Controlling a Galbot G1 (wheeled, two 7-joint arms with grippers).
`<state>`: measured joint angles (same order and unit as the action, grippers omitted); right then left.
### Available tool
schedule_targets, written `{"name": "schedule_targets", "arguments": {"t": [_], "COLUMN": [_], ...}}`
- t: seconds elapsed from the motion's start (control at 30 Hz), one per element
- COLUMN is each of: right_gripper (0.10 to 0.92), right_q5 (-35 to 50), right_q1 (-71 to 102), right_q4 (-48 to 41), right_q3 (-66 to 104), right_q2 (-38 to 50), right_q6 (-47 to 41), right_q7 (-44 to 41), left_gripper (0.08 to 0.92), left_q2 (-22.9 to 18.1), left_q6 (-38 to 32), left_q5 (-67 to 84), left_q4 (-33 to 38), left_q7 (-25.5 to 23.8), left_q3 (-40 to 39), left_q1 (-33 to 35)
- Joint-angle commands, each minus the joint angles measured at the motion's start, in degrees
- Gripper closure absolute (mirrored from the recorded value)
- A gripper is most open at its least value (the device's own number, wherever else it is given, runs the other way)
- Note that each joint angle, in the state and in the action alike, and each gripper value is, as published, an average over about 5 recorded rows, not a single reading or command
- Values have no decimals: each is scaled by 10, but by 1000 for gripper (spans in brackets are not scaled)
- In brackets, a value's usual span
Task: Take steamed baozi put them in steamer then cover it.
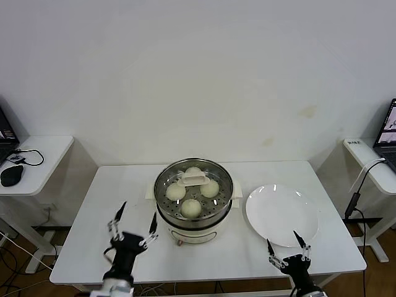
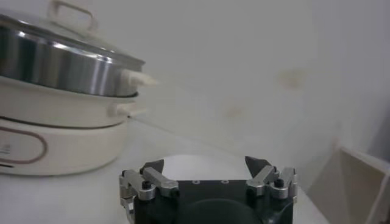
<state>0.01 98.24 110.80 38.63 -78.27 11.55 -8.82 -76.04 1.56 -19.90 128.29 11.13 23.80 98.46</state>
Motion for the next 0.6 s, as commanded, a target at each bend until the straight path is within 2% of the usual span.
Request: {"name": "schedule_targets", "arguments": {"t": [0.03,0.3,0.6], "right_gripper": [202,202,203], "right_q5": [99,101,86], "right_q1": [63,57,61], "right_q4": [63,55,57], "right_q3": [-31,-39,-34], "right_q2": [84,80,70], "right_q6": [-90,-101,-82], "right_q7": [-5,26,27], "left_gripper": [177,177,177], "left_q2": [-5,-9,-7], "left_q6": [-125,-146,-144], "left_q5": [293,284,281], "left_q4": [-24,-46,-71], "left_q7": [55,19,8], "left_q3": [69,73,88], "left_q1": [143,157,141]}}
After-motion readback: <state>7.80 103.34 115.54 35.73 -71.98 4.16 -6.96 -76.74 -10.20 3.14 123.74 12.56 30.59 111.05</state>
